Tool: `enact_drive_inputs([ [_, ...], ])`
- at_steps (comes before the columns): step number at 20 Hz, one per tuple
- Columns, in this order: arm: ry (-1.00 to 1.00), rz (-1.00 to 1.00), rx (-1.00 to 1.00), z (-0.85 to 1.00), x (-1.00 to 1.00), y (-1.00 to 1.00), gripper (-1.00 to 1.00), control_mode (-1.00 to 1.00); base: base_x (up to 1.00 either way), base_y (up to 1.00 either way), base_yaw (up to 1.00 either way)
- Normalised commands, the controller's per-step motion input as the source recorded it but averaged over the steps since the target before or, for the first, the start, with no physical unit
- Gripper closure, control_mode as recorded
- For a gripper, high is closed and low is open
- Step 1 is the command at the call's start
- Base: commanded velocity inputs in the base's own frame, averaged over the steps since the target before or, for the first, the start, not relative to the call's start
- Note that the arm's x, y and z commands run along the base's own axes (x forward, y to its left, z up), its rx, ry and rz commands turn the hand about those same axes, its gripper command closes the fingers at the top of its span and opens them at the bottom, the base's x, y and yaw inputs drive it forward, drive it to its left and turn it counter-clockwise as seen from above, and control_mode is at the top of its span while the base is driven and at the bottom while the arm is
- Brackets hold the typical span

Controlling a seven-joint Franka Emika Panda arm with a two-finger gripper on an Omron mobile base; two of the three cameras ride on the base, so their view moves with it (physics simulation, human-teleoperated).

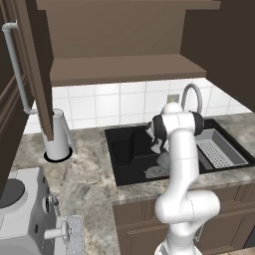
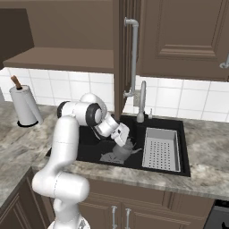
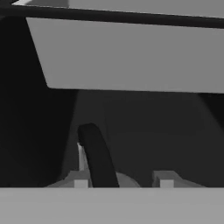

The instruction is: Open the cabinet, pick the kettle from the cabinet, and place it in the sink.

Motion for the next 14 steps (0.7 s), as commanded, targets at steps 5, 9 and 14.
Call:
enact_drive_inputs([
  [5, -0.01, -0.04, 0.0, -0.46, -0.26, 0.24, -1.0, -1.0, 0.0, 0.0, 0.0],
  [9, 0.0, -0.04, 0.0, -0.47, -0.29, 0.29, -1.0, -1.0, 0.0, 0.0, 0.0],
  [14, -0.04, -0.03, 0.0, -0.47, -0.32, 0.34, -1.0, -1.0, 0.0, 0.0, 0.0],
])
